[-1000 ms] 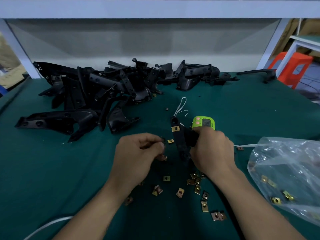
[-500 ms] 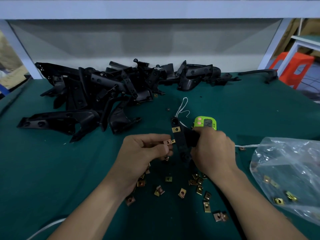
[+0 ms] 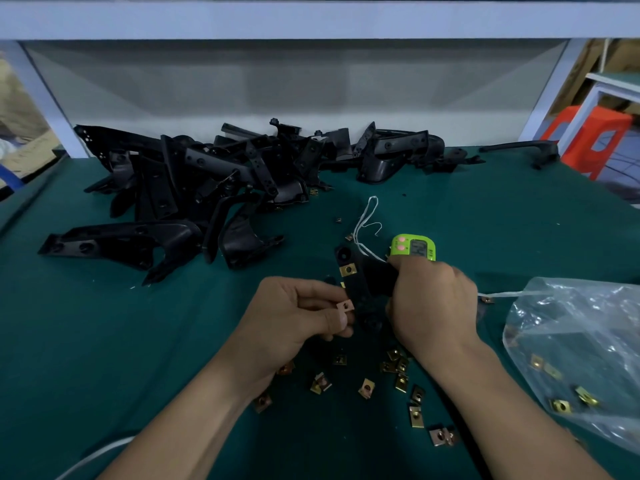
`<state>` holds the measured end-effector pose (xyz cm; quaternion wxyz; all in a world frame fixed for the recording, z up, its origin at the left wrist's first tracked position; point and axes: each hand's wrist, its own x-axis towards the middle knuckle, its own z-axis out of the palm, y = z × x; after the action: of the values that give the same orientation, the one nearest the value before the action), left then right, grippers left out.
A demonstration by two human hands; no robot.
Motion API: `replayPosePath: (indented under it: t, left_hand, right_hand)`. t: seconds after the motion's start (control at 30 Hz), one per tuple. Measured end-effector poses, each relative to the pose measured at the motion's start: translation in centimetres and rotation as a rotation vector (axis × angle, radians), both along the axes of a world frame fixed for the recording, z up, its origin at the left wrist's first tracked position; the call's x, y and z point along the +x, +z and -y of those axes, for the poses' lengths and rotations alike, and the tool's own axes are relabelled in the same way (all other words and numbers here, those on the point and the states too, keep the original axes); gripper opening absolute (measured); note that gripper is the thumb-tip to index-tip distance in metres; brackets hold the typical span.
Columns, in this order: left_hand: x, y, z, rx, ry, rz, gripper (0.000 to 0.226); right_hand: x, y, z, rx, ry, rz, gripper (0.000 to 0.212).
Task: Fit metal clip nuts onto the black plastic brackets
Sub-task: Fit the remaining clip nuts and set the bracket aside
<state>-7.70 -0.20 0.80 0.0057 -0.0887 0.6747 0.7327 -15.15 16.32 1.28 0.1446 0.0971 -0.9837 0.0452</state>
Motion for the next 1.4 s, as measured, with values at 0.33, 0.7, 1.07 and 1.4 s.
replayPosePath:
  t: [0.33, 0.7, 1.07, 1.4]
  left_hand:
    - [0.1, 0.1, -0.2, -0.014, -0.042, 0.053, 0.028]
    - [0.2, -0.1, -0.4, -0.077, -0.119, 0.079, 0.026]
    - [0.2, -0.4, -0.4, 0.031, -0.028, 0.036, 0.024]
    - [-0.1, -0.5, 1.1, 0.215, -0.174, -0.032, 0.047]
  right_hand:
    - [0.4, 0.1, 0.7, -0.097, 0.084, -0.188, 0.032]
    - [0.2, -0.6, 0.9, -0.016, 0.111, -0.231, 0.031]
    - [0.6, -0.3, 1.2, 0.162, 0.112, 0.004, 0.025]
    - [0.4, -0.2, 0.4, -0.032, 0.127, 0.071, 0.033]
